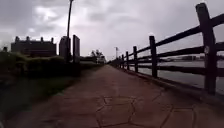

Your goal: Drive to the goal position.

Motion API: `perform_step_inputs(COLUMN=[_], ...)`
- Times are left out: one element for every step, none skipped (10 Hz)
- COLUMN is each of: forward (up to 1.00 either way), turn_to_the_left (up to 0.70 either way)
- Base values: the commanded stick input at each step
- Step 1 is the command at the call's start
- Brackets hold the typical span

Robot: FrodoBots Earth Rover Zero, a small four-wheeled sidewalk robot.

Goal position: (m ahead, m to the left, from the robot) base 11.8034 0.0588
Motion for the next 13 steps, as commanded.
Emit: perform_step_inputs(forward=[1.00,1.00,1.00,1.00,1.00,1.00,1.00,1.00,1.00,1.00,1.00,1.00,1.00], turn_to_the_left=[0.00,0.00,0.00,0.00,0.00,0.00,0.00,0.00,0.09,0.35,0.00,0.00,0.00])
